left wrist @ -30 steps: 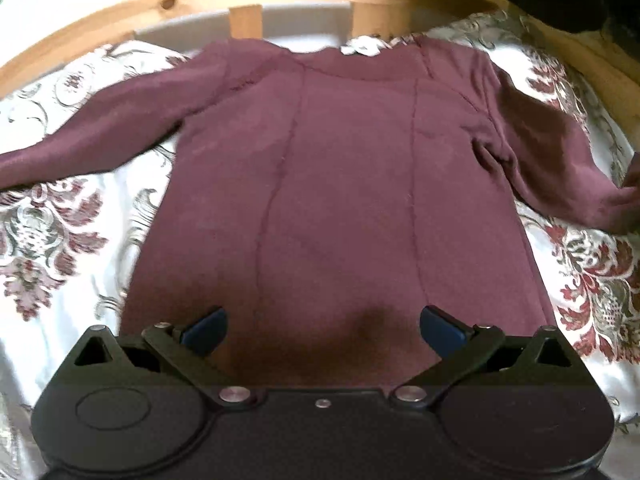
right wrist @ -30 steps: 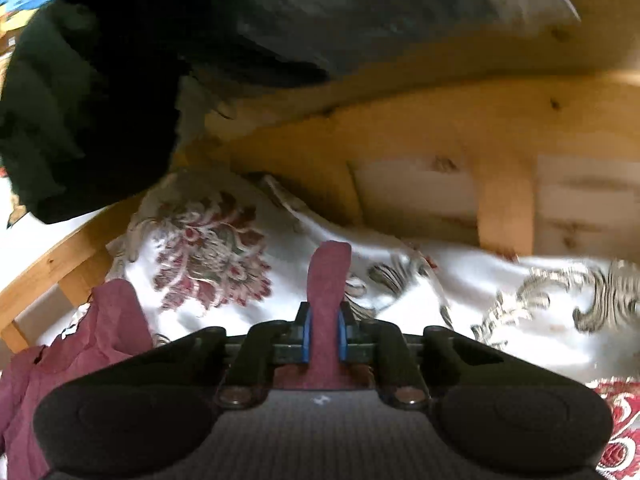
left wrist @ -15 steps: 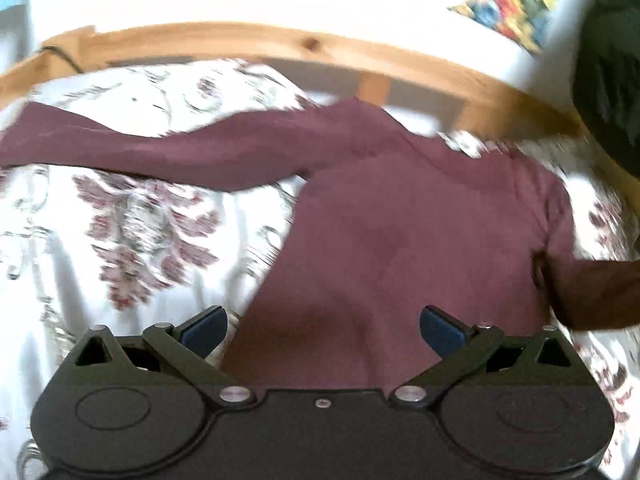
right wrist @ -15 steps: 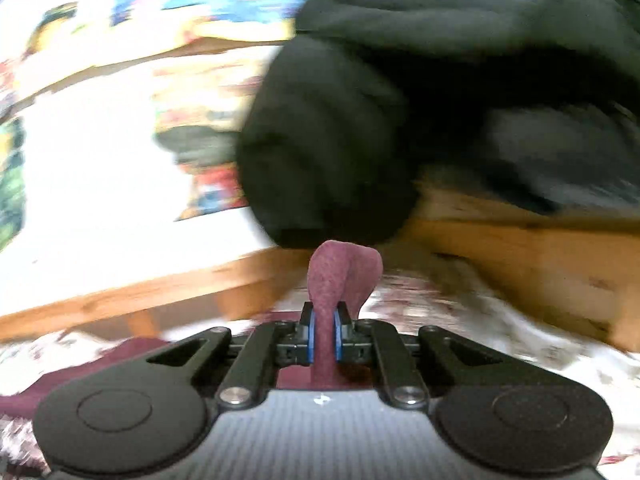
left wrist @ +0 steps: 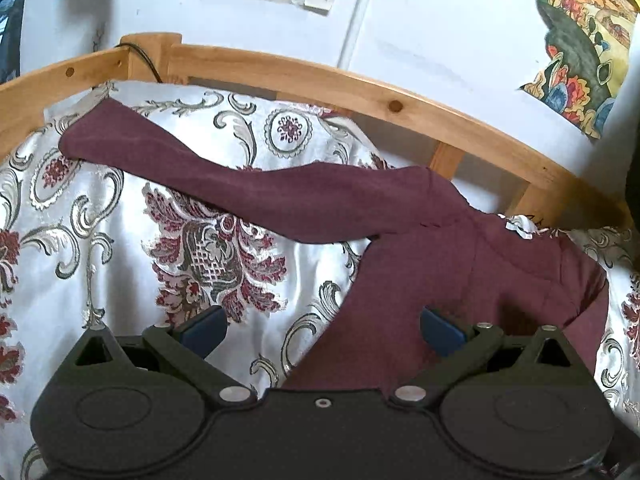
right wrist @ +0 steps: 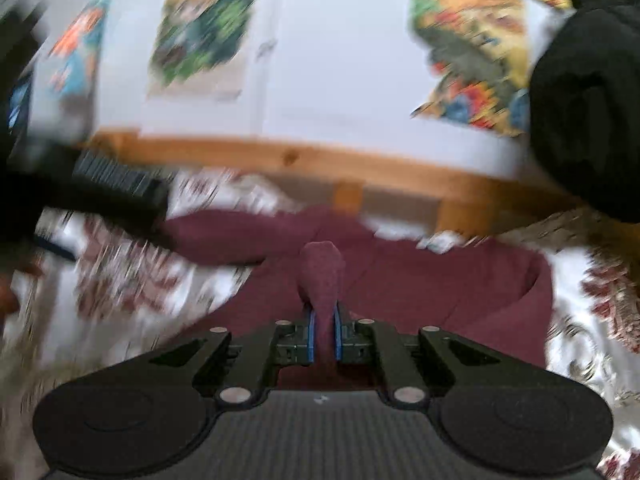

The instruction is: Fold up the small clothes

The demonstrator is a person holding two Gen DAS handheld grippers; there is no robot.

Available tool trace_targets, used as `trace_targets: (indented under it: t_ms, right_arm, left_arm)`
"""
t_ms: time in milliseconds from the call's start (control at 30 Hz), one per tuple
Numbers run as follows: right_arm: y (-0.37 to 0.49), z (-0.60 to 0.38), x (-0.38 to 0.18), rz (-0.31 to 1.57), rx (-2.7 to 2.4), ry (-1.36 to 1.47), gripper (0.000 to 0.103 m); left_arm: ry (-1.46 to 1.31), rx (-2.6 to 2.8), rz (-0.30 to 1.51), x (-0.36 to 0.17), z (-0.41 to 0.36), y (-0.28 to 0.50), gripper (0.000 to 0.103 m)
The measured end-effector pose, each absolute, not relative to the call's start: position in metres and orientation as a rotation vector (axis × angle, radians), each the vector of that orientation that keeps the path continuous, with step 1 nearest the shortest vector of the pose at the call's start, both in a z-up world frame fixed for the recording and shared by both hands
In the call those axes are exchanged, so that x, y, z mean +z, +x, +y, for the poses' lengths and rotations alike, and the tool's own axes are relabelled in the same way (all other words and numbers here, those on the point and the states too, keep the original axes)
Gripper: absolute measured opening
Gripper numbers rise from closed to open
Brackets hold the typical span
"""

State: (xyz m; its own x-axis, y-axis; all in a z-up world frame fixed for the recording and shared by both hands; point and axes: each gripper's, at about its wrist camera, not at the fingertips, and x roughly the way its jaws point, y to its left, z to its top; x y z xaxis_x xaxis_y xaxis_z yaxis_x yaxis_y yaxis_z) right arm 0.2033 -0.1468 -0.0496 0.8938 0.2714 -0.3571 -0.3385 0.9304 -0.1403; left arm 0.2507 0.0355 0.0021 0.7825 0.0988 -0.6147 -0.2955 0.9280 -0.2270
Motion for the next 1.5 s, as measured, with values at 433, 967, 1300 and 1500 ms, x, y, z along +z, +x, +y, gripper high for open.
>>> trace_targets:
  t_ms: [433,967,1300,1500]
  right_arm:
    - [0.163,-0.141,-0.066,0.604,0.531,-0.155,0.063]
    - [0.233,-0.194,-0.087,0.627,0.415,0.061,0.045]
    - [0.13,-0.155,-0.072,0.458,0.644,-0.485,0.01]
    - [0.1,-0.15,-0.081,0.547,0.688,-0.632,0.035]
  left_arm:
    - [-0.3,0.186,0.698,-0.01,0.031,0.259,0.102]
    - [-0.302,0.117,0.804,-0.03,0.018,0.271,0.102]
    - [-0.399,0.094,0.83,-0.03,0.032,0.274,0.102]
    - [-0.408,0.058,0.844,-0.032,0.028,0.272,0.102]
